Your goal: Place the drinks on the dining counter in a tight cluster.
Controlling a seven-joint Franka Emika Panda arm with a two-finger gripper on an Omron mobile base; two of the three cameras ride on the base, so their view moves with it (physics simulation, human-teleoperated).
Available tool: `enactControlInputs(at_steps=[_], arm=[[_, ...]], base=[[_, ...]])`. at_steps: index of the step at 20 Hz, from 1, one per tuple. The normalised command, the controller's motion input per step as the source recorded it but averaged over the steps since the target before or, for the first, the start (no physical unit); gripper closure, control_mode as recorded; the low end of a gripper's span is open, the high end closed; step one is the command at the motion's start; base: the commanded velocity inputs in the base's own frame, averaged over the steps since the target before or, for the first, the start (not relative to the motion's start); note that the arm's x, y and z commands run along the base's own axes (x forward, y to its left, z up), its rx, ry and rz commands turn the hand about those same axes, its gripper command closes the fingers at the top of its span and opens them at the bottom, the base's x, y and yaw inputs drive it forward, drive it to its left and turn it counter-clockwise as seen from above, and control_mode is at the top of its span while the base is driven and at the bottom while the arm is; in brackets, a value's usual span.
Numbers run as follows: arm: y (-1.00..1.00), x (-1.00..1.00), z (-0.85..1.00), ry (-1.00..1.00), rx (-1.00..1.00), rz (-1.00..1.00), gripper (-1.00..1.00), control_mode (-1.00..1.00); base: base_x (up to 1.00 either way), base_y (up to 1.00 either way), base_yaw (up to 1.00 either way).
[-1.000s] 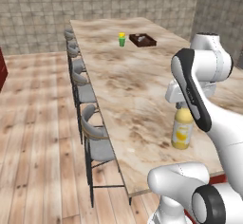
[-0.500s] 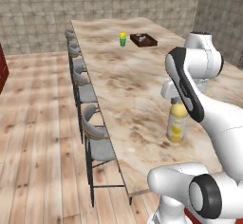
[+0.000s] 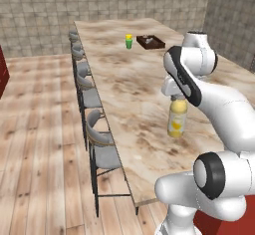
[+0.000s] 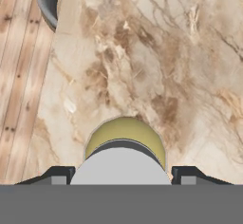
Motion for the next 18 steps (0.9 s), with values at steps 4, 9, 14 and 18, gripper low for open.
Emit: enactControlInputs(at_steps=[4,9,14,18], arm=[[0.00,0.08,-0.49,0.01,0.00,0.00,1.00,-1.00],[0.00,0.00,-0.51,0.03,0.00,0.00,1.00,-1.00],[0.00,0.00,-0.15,-0.01,0.00,0.00,1.00,-1.00],[0.00,0.06,-0.33,-0.03,0.00,0.00,1.00,-1.00]], base=[[0.00,0.00,0.00],[0.00,0.00,0.00],[0.00,0.00,0.00],[0.00,0.00,0.00]])
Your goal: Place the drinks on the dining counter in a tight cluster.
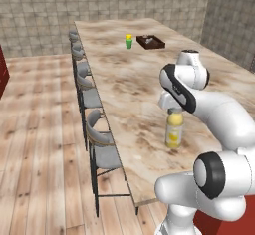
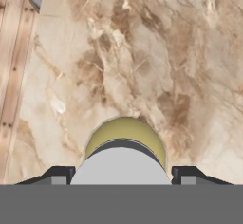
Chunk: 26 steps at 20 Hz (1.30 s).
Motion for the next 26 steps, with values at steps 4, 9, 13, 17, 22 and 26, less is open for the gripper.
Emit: enactControlInputs(at_steps=[4,9,13,17,22,26], arm=[[0.00,0.28,-0.04,-0.05,0.00,0.00,1.00,-1.00],[0.00,0.26,-0.08,0.00,0.00,0.00,1.00,-1.00],[0.00,0.16,-0.14,0.06,0.00,0.00,1.00,-1.00],[0.00,0.05,-0.30,0.01,0.00,0.00,1.00,-1.00],[0.00,0.01,-0.20,0.00,0.09,0.00,1.00,-1.00],[-0.01,0.00,-0.20,0.00,0.10,0.00,1.00,-1.00]], base=[[0.00,0.00,0.00],[0.00,0.00,0.00],[0.00,0.00,0.00],[0.00,0.00,0.00],[0.00,0.00,0.00],[0.00,0.00,0.00]])
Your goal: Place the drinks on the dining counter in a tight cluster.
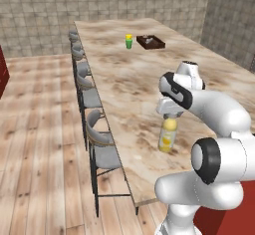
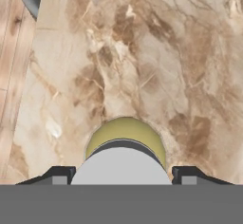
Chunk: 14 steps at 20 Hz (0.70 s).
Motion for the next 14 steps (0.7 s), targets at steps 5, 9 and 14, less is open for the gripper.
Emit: enactControlInputs(at_steps=[5,9,14], arm=[[0.00,0.00,-0.04,0.00,-0.06,0.00,1.00,-1.00],[0.00,0.00,0.00,0.00,-0.12,0.00,1.00,-1.00],[0.00,0.00,-0.04,-0.01,0.00,0.00,1.00,-1.00]], base=[[0.00,0.00,0.00],[0.00,0.00,0.00],[0.00,0.00,0.00]])
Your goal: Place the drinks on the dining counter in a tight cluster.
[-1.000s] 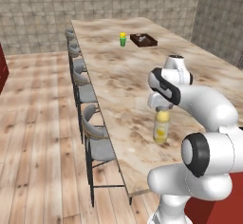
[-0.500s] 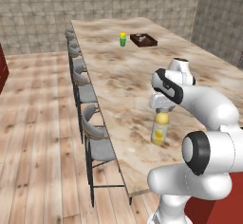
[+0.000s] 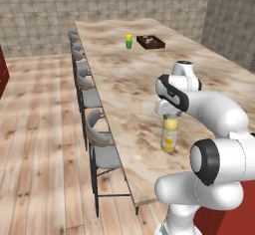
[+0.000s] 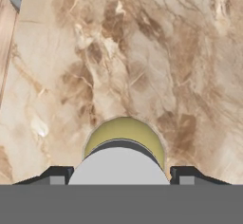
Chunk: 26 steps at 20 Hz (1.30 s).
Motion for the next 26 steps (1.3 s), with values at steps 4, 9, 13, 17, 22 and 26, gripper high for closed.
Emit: enactControlInputs(at_steps=[4,9,13,17,22,26], arm=[[0.00,0.00,-0.03,0.00,0.00,0.00,1.00,-1.00],[0.00,0.00,0.00,0.00,0.00,0.00,-1.00,-1.00],[0.00,0.00,0.00,0.00,0.00,0.00,-1.00,-1.00],[0.00,-0.06,0.00,-0.02,0.00,0.00,-1.00,-1.00],[0.00,-0.35,0.02,-0.11,0.00,0.00,-1.00,-1.00],[0.00,-0.33,0.22,-0.12,0.00,0.00,-1.00,-1.00]], base=[[0.00,0.00,0.00],[0.00,0.00,0.00],[0.00,0.00,0.00],[0.00,0.00,0.00],[0.00,0.00,0.00],[0.00,0.00,0.00]])
